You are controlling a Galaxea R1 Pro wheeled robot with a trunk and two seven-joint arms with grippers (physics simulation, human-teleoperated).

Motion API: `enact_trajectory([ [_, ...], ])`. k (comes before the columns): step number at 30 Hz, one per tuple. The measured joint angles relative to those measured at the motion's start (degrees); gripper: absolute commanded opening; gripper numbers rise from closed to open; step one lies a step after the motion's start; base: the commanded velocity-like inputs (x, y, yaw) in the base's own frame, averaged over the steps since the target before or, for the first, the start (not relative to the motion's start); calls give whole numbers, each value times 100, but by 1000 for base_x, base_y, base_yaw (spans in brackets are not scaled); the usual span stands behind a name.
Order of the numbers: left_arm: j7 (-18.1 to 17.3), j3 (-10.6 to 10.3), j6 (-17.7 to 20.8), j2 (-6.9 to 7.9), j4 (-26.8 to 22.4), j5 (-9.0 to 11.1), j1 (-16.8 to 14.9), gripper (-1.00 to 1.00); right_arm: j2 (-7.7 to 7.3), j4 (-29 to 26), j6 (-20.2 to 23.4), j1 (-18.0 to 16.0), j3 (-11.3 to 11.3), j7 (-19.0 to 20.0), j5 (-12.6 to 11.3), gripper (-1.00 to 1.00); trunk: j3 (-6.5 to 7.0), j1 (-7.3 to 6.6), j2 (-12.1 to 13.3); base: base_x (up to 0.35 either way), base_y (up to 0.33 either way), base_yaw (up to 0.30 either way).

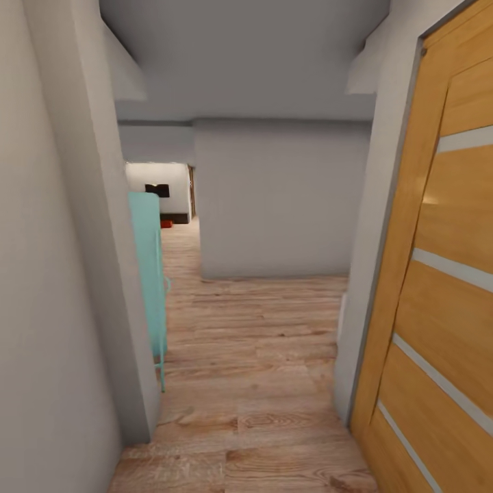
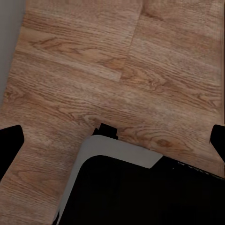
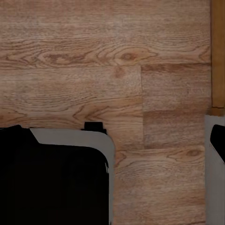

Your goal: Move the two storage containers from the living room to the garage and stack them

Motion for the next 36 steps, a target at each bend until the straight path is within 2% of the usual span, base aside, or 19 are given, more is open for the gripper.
enact_trajectory([
  [36,0,0,0,0,0,-18,0,100,-9,0,-1,0,-9,0,0,100,0,0,0,322,0,0],
])
